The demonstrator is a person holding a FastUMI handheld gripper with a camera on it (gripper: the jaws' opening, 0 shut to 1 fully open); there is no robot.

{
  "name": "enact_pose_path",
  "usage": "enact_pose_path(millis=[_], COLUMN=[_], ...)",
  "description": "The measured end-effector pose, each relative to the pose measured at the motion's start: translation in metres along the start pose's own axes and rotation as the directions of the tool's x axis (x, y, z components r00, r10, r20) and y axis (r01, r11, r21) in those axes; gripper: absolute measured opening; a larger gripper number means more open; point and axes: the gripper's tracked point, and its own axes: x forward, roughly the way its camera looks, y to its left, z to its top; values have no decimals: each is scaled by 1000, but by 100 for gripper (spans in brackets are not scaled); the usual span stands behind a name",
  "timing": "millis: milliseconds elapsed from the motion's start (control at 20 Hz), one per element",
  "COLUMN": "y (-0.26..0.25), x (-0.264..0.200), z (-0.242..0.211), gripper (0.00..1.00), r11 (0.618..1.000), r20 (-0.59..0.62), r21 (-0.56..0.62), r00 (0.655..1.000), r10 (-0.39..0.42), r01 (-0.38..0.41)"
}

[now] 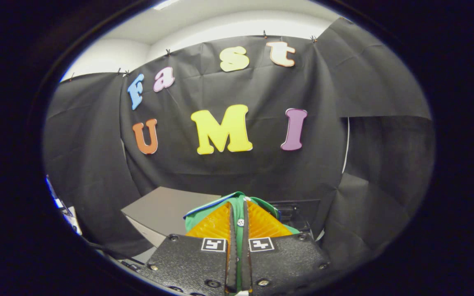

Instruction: Put the clothes into the washing machine and then close the washing machine lid.

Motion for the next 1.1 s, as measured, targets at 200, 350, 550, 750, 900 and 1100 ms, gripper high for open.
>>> enact_pose_path(millis=[200,350,550,750,900,1100], y=[-33,-58,-82,-99,-109,-112], x=[58,102,155,198,218,228], z=[-38,-75,-126,-182,-222,-255], gripper=[7,7,7,7,7,7], r11=[1000,1000,999,999,1000,999], r20=[-73,-134,-212,-307,-376,-467], r21=[-7,-9,-20,-21,-10,-3], r00=[997,991,977,951,926,883], r10=[22,22,25,20,1,-35], r01=[-22,-23,-30,-27,-5,38])
